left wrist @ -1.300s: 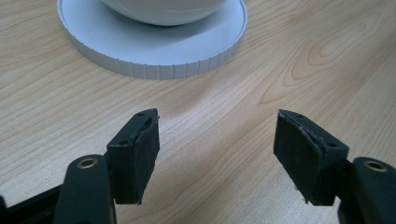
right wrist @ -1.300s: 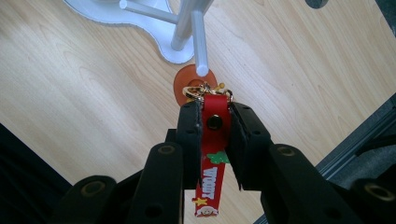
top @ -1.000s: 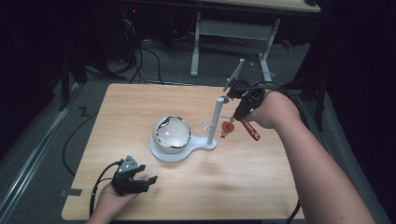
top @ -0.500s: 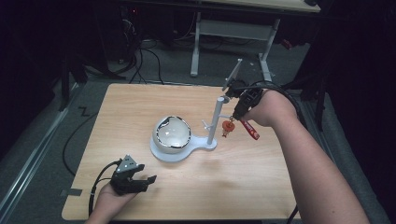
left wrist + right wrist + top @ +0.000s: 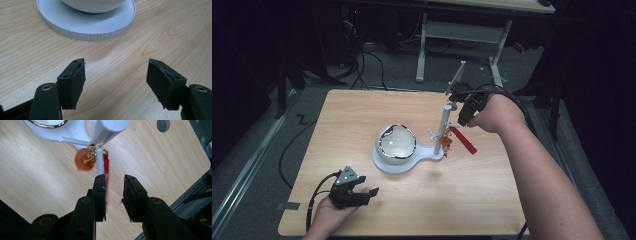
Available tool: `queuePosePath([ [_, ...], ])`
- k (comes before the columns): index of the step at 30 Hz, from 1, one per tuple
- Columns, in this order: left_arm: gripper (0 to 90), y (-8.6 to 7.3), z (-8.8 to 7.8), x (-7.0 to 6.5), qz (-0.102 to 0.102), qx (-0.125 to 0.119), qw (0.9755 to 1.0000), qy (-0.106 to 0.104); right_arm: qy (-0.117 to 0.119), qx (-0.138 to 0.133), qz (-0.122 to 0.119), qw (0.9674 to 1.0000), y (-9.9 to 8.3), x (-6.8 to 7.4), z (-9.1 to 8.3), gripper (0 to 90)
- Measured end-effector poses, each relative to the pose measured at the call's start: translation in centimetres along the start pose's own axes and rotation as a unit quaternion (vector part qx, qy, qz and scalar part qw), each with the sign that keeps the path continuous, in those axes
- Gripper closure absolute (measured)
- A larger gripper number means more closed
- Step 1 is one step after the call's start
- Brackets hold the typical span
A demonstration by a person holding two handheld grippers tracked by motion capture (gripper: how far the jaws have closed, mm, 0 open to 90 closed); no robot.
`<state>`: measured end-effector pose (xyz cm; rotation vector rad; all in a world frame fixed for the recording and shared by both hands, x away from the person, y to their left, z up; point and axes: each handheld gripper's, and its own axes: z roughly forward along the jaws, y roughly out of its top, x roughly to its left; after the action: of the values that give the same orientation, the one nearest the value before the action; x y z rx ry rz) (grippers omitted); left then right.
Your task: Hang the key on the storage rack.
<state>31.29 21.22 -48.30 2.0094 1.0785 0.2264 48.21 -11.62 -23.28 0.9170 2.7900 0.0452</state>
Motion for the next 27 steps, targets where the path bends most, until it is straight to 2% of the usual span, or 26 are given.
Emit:
queuePosePath([
  [2, 31.8, 0.0, 0.0, 0.0, -0.001, -0.001, 1.0, 0.0, -0.002, -0.001, 0.008, 1.0, -0.3, 0.0, -0.2, 71.7],
  [5, 31.8, 0.0, 0.0, 0.0, 0.0, 0.0, 1.0, 0.0, -0.007, -0.003, 0.001, 1.0, -0.5, -0.2, -0.2, 71.6],
  [6, 31.8, 0.0, 0.1, 0.0, 0.0, 0.0, 1.0, 0.0, -0.009, -0.002, 0.007, 0.9999, -0.6, -0.2, -0.2, 71.5],
  [18, 31.8, -0.1, 0.3, -0.1, 0.003, 0.005, 1.0, 0.001, -0.002, -0.013, 0.031, 0.9994, -3.0, -1.1, 0.6, 70.5],
  [22, 31.9, -0.1, 0.4, -0.2, 0.004, 0.007, 1.0, 0.001, 0.007, -0.016, 0.05, 0.9986, -4.0, -1.2, 1.5, 68.9],
  [27, 31.9, -0.1, 0.5, -0.2, 0.006, 0.009, 0.9999, 0.001, 0.022, -0.015, 0.061, 0.9977, -5.3, -1.3, 3.4, 67.8],
])
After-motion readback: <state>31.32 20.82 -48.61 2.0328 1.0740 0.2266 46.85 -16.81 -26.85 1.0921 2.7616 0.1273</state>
